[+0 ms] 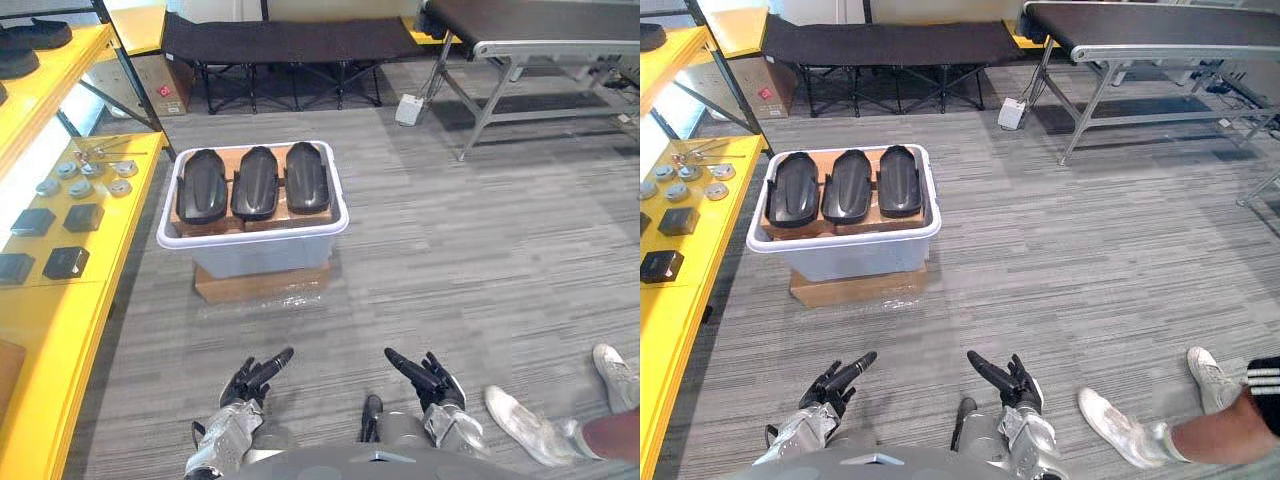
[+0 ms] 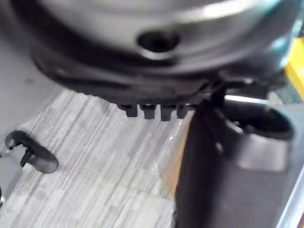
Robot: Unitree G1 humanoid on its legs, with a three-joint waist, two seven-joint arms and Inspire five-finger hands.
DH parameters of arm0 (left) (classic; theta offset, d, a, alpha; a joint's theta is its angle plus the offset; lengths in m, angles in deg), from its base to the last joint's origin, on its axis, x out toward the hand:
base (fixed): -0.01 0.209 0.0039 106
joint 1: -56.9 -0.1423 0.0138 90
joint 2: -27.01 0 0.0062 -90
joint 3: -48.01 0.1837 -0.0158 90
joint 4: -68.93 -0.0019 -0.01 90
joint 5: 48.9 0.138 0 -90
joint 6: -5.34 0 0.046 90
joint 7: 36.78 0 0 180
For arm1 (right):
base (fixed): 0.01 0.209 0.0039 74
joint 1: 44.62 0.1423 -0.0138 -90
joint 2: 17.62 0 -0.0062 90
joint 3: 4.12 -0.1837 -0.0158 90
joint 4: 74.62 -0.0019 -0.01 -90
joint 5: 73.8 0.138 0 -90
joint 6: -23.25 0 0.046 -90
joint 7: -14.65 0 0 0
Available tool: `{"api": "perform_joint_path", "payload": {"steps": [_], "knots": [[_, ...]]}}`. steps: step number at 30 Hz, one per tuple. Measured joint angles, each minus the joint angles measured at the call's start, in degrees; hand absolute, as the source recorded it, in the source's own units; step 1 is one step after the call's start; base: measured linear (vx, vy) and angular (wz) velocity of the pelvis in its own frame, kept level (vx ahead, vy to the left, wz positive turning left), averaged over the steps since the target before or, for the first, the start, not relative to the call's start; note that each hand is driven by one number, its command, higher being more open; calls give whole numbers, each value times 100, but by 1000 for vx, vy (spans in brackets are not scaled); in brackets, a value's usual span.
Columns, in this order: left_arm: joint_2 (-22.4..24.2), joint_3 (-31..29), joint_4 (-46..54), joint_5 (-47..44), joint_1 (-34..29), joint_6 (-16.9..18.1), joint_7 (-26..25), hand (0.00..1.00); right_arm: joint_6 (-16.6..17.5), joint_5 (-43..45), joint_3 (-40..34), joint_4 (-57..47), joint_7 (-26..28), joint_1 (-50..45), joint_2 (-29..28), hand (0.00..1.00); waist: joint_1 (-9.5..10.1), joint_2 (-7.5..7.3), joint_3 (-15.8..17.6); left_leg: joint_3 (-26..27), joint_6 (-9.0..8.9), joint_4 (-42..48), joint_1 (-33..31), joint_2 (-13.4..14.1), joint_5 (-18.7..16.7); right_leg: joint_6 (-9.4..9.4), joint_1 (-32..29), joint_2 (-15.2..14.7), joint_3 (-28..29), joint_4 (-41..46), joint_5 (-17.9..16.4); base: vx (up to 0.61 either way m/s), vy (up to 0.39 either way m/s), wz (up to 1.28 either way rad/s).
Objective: Walk over and take three plastic housings, then place them on the shelf
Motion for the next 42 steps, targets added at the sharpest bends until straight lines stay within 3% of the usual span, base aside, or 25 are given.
{"api": "perform_joint_path", "payload": {"steps": [1,2,4,5,8,10,12,14,17,25,28,34,35,38,39,40,42], "knots": [[0,-17,-9,0,51,17,-10,100,-26,-4,-4,36,0,-3,32,100,7,5,36,242,-73,506,-255,157,32,-48,204,39,-77,-141,-30,223,-241,54],[5,-27,-15,0,56,81,-27,100,-56,-31,-69,87,3,-103,53,100,32,-22,67,599,0,572,-341,306,-60,-54,503,48,-175,-347,-49,237,-193,49],[15,-20,-4,1,67,110,-27,100,-45,-217,-239,93,8,-215,49,100,22,-34,111,945,-41,20,-400,370,-49,0,899,7,-318,-662,-28,200,-103,28],[25,16,-2,14,63,111,-28,100,0,-211,-270,64,14,-258,54,100,-11,-3,123,1010,-49,-530,-433,358,151,109,1027,-43,-397,-782,-9,114,6,8],[84,41,11,109,55,87,-53,100,127,-215,-195,-146,77,-309,76,100,-36,84,80,1048,42,-1388,-434,260,1307,294,1064,-140,-314,-923,-12,222,134,-16],[51,163,28,286,62,81,-74,100,131,-216,-154,-371,130,-303,-25,100,-62,-60,28,1163,157,-1802,-338,-25,1447,451,1022,-370,-309,-1032,63,259,182,-6],[-9,392,136,610,97,42,-49,100,219,-208,41,-652,245,-211,-21,100,-62,-165,47,1179,241,-2004,-366,-283,1481,629,963,-595,-434,-1109,171,227,154,12],[0,549,208,833,117,-40,-41,100,261,-199,224,-873,231,-92,-25,100,-53,-169,42,1129,302,-2132,-318,-426,1487,733,996,-720,-626,-1106,233,173,150,24],[-46,666,254,997,121,-80,-38,100,285,-203,462,-1115,144,155,-113,100,65,-188,31,1087,348,-2326,-207,-545,1512,779,1048,-817,-795,-1083,266,119,94,17],[-188,712,255,1022,23,-51,-8,100,282,25,687,-1136,49,319,-315,100,131,-240,-47,1002,372,-2547,-9,-476,1540,768,1183,-717,-936,-1045,260,34,0,6],[-185,822,252,1085,4,-39,6,100,283,15,673,-1140,-102,288,-269,100,74,-235,-63,1047,388,-2723,105,-479,1639,768,1161,-719,-936,-964,261,-55,-1,-9],[-233,1073,403,1228,-61,110,16,100,25,-6,192,-2038,-360,375,-175,100,69,-384,-158,1067,436,-3154,95,-545,2018,750,952,-736,-938,-971,250,-102,6,-2],[-232,1100,514,1223,-131,146,7,100,-7,9,53,-2235,-296,432,-60,100,75,-421,-183,1041,466,-3175,84,-601,2038,678,956,-782,-955,-972,188,-125,18,6],[-230,1106,659,1210,-218,204,33,100,-4,124,-310,-2307,-205,484,102,100,73,-493,-193,887,551,-3177,15,-795,2065,764,859,-1019,-1182,-625,-90,-116,56,39],[-256,1112,770,1223,-254,177,48,100,15,321,-521,-2295,-205,384,48,100,76,-655,-165,921,580,-3112,3,-920,2043,839,806,-1258,-1360,-370,-259,-86,130,90],[-281,1136,905,1235,-321,178,78,100,27,466,-687,-2290,-207,249,24,100,79,-759,-197,1014,579,-2792,-75,-1050,1870,950,810,-1464,-1476,-159,-318,34,167,85],[-246,1122,1040,1285,-392,236,160,100,100,549,-797,-2253,-221,103,38,100,113,-726,-186,936,804,-2541,-131,-1088,1588,861,579,-1669,-1248,705,-255,78,131,52]]}}
